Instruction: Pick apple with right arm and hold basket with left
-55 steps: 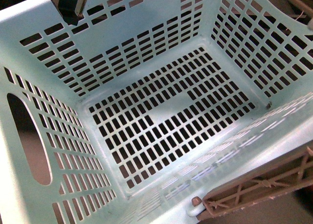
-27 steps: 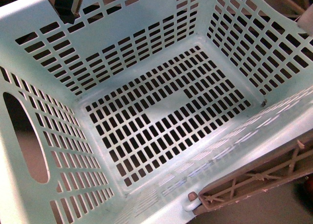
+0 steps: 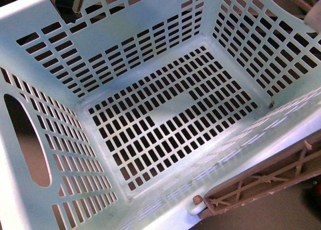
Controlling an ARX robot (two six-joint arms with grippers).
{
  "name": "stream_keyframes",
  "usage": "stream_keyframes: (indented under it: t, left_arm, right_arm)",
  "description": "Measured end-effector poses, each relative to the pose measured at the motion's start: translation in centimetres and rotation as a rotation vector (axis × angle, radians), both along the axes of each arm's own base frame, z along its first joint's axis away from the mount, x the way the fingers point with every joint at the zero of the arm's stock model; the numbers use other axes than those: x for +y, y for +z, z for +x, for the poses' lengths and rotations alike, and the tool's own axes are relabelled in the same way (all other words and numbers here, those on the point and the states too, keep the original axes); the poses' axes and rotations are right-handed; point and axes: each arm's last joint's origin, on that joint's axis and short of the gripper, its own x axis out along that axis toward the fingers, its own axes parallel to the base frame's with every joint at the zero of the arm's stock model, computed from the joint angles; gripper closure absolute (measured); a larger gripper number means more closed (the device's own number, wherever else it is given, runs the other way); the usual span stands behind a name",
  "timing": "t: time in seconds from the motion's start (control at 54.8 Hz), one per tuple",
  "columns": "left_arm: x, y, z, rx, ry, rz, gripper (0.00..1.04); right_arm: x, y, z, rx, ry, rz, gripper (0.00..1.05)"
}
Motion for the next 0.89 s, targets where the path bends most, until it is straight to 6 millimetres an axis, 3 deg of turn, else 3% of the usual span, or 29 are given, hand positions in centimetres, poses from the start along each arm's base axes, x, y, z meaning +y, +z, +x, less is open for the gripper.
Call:
stream_keyframes:
  t: [0.146, 0.292, 0.493, 0.895]
  left_arm:
    - [0.0, 0.0, 0.0, -0.003, 0.005, 0.004, 0.88]
    - [0.0, 0.0, 0.0, -0.002, 0.001, 0.002, 0.88]
    - [0.0, 0.0, 0.0, -0.002, 0.002, 0.002, 0.88]
    - [0.0, 0.0, 0.0, -0.002, 0.003, 0.003, 0.88]
  right_arm:
    - [-3.6, -2.0, 3.8, 0.071, -0.091, 0.084, 0.09]
    - [-6.4, -7.8, 8.8, 0.217, -0.204, 0.322, 0.09]
    - [-7.0, -12.5, 11.9, 0.292, -0.302, 0.47, 0.09]
    - [-7.4, -15.8, 15.2, 0.307, -0.408, 0.572, 0.09]
